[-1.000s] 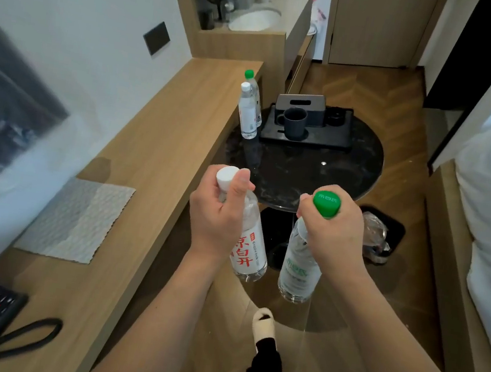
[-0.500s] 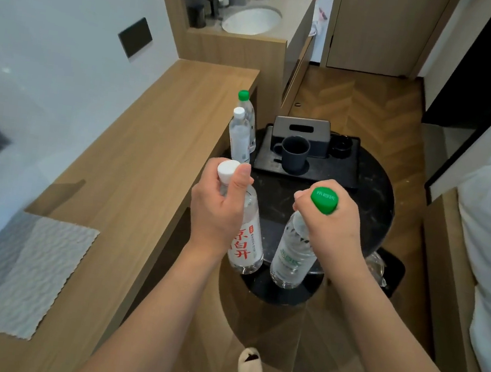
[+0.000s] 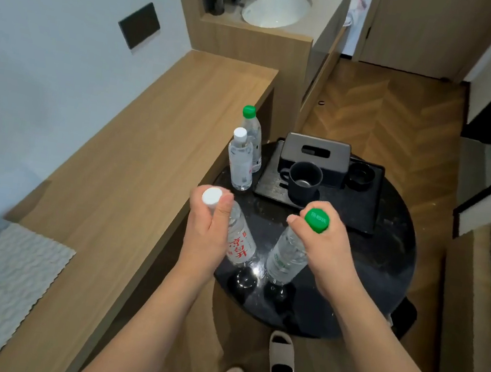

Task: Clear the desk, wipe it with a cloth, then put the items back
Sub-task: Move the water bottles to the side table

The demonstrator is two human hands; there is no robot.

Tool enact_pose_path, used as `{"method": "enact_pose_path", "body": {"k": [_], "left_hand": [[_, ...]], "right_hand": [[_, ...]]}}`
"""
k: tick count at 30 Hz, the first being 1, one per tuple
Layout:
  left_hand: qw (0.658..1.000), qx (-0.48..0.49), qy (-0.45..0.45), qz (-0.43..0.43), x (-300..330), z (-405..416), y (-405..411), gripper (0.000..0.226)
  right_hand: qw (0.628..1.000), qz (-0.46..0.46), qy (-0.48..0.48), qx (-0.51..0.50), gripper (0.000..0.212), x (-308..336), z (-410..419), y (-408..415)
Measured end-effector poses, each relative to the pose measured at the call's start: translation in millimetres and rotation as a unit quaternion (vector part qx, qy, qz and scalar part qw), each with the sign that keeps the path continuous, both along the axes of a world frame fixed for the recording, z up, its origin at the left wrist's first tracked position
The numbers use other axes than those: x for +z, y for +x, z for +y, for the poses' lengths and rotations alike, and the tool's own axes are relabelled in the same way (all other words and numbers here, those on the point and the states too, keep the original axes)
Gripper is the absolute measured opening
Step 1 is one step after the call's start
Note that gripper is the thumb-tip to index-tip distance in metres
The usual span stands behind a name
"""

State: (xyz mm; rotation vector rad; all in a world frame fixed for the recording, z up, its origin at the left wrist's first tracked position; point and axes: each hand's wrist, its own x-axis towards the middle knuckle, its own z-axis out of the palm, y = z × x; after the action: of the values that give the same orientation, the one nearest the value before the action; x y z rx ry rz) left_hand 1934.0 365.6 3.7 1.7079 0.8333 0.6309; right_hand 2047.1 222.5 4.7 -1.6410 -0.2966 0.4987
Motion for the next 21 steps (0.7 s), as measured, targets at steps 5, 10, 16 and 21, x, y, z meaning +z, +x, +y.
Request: {"method": "enact_pose_path", "body": {"k": [5, 10, 16, 21], "left_hand": [[0.997, 0.064, 0.016, 0.026, -7, 26, 43, 0.04], [0.997, 0.064, 0.014, 0.043, -29, 46, 72, 0.042], [0.996, 0.038, 0.04, 0.076, -58, 74, 101, 0.034], [0.993, -0.011, 0.086, 0.079, -75, 91, 117, 0.036]], "right_hand": [[0.998, 0.01, -0.045, 0.049, 0.027, -21, 35, 53], [0.996, 0.02, -0.039, 0.081, 0.02, -40, 68, 91], [0.993, 0.012, -0.043, 0.11, 0.025, -63, 99, 113], [0.986, -0.044, -0.072, 0.147, 0.032, -76, 117, 121]]}}
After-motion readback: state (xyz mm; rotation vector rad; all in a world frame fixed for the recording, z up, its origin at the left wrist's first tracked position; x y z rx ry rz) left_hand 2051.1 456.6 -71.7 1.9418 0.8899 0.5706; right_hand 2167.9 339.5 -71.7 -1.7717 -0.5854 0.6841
